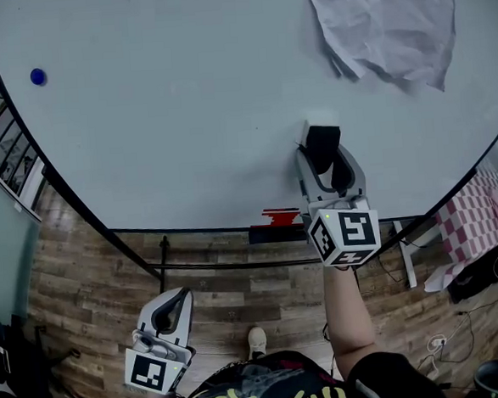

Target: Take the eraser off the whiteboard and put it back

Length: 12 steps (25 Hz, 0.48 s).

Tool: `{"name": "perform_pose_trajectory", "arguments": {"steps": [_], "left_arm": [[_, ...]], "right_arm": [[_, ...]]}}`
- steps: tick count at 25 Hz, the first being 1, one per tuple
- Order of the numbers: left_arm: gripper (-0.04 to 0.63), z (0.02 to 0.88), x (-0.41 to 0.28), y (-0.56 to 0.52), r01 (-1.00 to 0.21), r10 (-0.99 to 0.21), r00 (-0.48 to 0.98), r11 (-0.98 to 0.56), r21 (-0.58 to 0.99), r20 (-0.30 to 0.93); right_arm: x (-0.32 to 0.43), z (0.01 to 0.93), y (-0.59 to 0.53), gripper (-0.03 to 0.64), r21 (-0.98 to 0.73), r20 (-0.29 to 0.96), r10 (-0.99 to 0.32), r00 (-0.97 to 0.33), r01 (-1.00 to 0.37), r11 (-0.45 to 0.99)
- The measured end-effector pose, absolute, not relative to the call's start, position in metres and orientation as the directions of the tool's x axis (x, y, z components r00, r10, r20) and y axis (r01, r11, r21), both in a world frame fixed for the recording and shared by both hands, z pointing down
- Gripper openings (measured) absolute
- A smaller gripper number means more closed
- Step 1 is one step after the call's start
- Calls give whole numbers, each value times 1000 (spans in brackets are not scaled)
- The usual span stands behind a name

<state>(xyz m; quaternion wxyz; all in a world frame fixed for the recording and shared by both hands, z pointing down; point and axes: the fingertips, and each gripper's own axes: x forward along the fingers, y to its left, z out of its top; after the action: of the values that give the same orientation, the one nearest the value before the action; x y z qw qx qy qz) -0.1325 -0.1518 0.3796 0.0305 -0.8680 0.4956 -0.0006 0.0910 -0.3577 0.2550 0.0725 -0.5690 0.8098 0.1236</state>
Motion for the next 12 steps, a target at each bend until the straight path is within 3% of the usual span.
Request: {"name": "perform_pose_trajectory", "arguments": {"steps": [12], "left_arm": [[3, 381, -139, -140, -856, -856, 515, -513, -58, -29]], "right_arm": [[94, 257, -334, 250, 114, -286, -909, -305, -952, 284]]}}
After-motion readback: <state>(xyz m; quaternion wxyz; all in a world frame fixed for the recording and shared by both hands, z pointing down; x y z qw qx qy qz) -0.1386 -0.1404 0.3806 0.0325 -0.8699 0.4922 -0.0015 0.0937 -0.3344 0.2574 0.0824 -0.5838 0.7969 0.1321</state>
